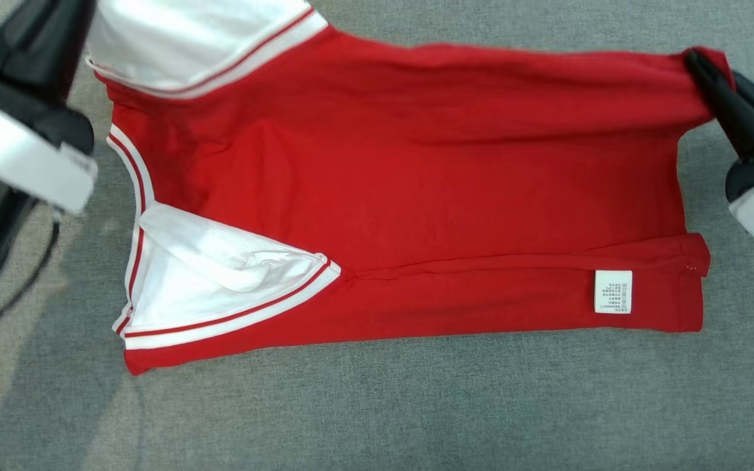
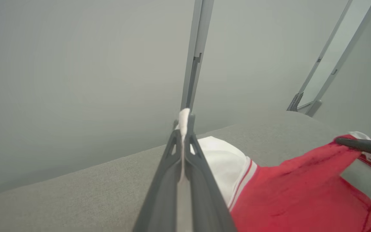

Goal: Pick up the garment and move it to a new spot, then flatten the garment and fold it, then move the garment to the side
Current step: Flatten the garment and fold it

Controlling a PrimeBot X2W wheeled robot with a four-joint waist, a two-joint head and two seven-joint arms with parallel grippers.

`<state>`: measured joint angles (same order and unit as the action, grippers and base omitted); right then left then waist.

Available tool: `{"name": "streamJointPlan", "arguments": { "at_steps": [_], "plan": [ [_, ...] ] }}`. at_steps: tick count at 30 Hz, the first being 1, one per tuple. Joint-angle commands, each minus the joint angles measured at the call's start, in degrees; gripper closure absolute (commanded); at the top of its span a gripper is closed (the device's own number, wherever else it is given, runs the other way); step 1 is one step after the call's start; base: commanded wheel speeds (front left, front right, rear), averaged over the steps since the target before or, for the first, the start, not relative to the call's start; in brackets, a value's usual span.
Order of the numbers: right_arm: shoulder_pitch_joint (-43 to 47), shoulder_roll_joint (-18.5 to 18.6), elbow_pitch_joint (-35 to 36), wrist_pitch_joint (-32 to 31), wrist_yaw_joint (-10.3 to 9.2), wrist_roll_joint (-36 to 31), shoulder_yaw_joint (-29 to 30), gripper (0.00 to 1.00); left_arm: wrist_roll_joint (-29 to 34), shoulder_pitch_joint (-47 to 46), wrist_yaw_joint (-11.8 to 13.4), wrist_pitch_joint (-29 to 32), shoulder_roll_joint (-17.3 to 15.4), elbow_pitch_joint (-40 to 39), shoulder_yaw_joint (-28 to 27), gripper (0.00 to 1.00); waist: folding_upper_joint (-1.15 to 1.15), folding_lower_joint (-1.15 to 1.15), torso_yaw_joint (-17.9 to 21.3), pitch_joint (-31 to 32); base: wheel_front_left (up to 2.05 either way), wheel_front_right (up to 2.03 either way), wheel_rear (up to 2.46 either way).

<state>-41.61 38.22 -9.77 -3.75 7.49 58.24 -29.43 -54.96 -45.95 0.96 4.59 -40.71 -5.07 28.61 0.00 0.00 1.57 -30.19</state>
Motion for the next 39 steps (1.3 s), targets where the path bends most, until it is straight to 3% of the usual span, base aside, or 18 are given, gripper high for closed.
{"name": "streamJointPlan", "arguments": {
  "at_steps": [1, 5, 10, 18, 19, 20, 21, 22, 24, 30, 35, 39],
  "plan": [
    [1.13, 0.2, 0.42, -0.32, 0.0, 0.15, 0.23, 1.0, -0.69, 1.06, 0.38, -0.12, -0.08, -0.74, -0.22, 1.0, 0.0, 0.0, -0.1, 0.17, 0.0, 0.0, 0.0],
    [7.96, 0.08, 3.61, -0.83, 0.0, 0.04, 4.29, 1.0, -4.37, 9.91, 3.55, -0.97, -2.67, -9.71, -2.41, 1.0, 0.0, 0.0, -0.45, 1.0, 0.0, 0.0, 0.0],
    [16.32, -2.65, 5.96, -0.72, 0.0, -0.47, 9.11, 1.0, -8.62, 21.54, 6.71, -4.11, -4.35, -15.45, -5.28, 1.0, 0.0, 0.0, -0.7, 1.59, 0.0, 0.0, 0.0],
    [23.57, -8.68, 7.04, -1.09, 0.0, -3.21, 14.05, 1.0, -13.93, 33.42, 7.66, -7.97, -2.93, -13.39, -6.34, 1.0, 0.0, 0.0, -0.96, 1.15, 0.0, 0.0, 0.0],
    [24.11, -9.37, 6.98, -0.94, 0.0, -3.59, 14.67, 0.78, -14.33, 33.89, 7.38, -8.53, -1.99, -12.44, -6.2, 1.0, 0.0, 0.0, -0.97, 1.1, 0.0, 0.0, 0.0],
    [24.56, -10.18, 6.93, -0.69, 0.0, -3.75, 15.17, 0.52, -14.76, 34.25, 7.19, -8.98, -1.24, -11.23, -6.16, 0.63, 0.0, 0.0, -0.99, 1.09, 0.0, 0.0, 0.0],
    [25.06, -10.91, 6.87, -0.42, 0.0, -4.19, 15.67, 0.0, -14.61, 34.62, 7.04, -9.29, -0.9, -9.86, -5.84, 0.27, 0.0, 0.0, -0.97, 1.13, 0.0, 0.0, 0.0],
    [25.58, -11.71, 6.78, 0.15, 0.0, -4.65, 16.43, 0.0, -14.34, 34.62, 7.02, -10.07, -0.14, -8.66, -5.76, 0.0, 0.0, 0.0, -0.96, 1.2, 0.0, 0.0, 0.0],
    [26.39, -13.52, 6.84, 1.67, 0.0, -5.84, 18.09, 0.0, -13.54, 34.14, 6.67, -11.38, 1.43, -6.56, -5.14, 0.0, 0.0, 0.0, -0.98, 1.4, 0.0, 0.0, 0.0],
    [28.1, -20.2, 8.09, 10.13, 0.0, -13.13, 25.09, 0.0, -6.71, 31.72, 9.98, -17.91, 5.37, -2.6, -5.87, 0.0, 0.0, 0.0, -0.61, 2.82, 0.0, 0.0, 0.0],
    [28.04, -24.86, 9.93, 15.07, 0.0, -24.22, 28.97, 0.0, 3.24, 30.02, 14.03, -19.57, 9.19, -3.17, -8.18, 0.0, 0.0, 0.0, -0.1, 4.33, 0.0, 0.0, 0.0],
    [28.5, -27.29, 11.01, 16.24, 0.0, -31.49, 29.77, 0.0, 12.26, 30.24, 14.84, -19.64, 13.2, -5.09, -11.62, 0.0, 0.0, 0.0, -0.04, 5.84, 0.0, 0.0, 0.0]
  ]
}}
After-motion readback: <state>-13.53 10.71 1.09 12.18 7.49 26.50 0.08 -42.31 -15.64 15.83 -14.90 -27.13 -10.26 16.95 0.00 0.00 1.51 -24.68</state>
